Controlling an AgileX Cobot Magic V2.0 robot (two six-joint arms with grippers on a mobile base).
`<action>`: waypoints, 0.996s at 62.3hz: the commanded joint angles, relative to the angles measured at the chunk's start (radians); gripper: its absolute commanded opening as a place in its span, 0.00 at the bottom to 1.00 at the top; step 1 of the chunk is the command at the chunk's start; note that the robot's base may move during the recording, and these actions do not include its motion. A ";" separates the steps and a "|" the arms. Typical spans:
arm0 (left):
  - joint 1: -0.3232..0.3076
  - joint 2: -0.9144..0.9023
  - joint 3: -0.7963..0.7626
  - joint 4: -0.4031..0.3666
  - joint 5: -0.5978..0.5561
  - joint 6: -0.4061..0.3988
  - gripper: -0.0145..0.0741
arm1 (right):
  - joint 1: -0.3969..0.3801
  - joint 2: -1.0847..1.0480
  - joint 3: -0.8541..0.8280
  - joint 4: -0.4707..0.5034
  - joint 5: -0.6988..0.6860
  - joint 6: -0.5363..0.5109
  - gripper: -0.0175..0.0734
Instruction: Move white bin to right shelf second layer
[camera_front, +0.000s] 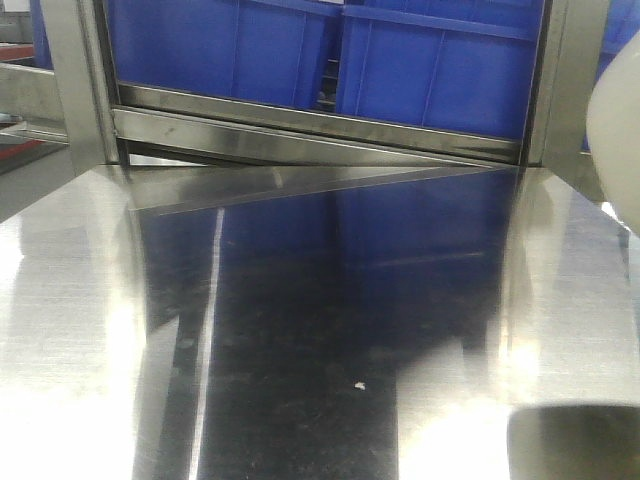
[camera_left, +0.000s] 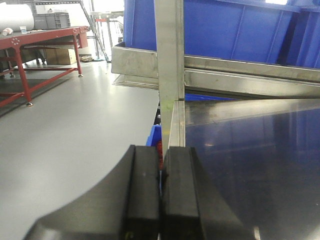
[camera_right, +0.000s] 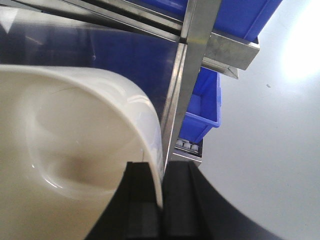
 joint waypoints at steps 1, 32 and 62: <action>-0.004 -0.013 0.037 -0.006 -0.084 -0.003 0.26 | -0.006 -0.001 -0.030 0.003 -0.095 -0.003 0.22; -0.004 -0.013 0.037 -0.006 -0.084 -0.003 0.26 | -0.006 -0.001 -0.030 0.039 0.032 0.144 0.22; -0.004 -0.013 0.037 -0.006 -0.084 -0.003 0.26 | -0.006 -0.001 -0.030 0.039 0.044 0.144 0.22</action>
